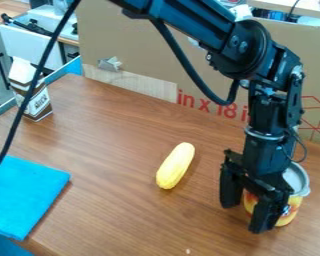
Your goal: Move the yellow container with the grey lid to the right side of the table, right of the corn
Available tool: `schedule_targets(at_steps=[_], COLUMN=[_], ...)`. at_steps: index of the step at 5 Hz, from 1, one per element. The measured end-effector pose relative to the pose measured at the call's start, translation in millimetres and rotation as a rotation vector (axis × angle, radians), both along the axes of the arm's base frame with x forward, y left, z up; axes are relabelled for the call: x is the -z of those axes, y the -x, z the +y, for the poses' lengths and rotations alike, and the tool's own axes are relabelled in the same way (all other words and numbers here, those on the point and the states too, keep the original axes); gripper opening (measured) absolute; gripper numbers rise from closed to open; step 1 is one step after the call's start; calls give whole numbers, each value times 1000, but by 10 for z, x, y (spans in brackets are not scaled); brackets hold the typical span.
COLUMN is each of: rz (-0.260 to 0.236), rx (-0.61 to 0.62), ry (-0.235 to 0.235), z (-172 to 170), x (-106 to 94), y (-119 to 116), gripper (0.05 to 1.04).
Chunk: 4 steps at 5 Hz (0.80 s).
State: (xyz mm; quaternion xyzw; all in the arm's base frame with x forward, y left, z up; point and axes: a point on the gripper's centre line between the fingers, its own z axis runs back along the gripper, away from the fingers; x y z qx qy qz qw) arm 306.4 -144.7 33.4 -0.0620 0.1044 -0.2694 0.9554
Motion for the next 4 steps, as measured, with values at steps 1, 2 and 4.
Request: schedule_targets(at_steps=[1,2,4], rz=[-8,-48,-128], rx=[-51,-139,-239], ry=[-31,-61,-153], z=[126,312,503], x=[-20,-284,-939], y=[-30,113,584], gripper=[1001,1001,1001])
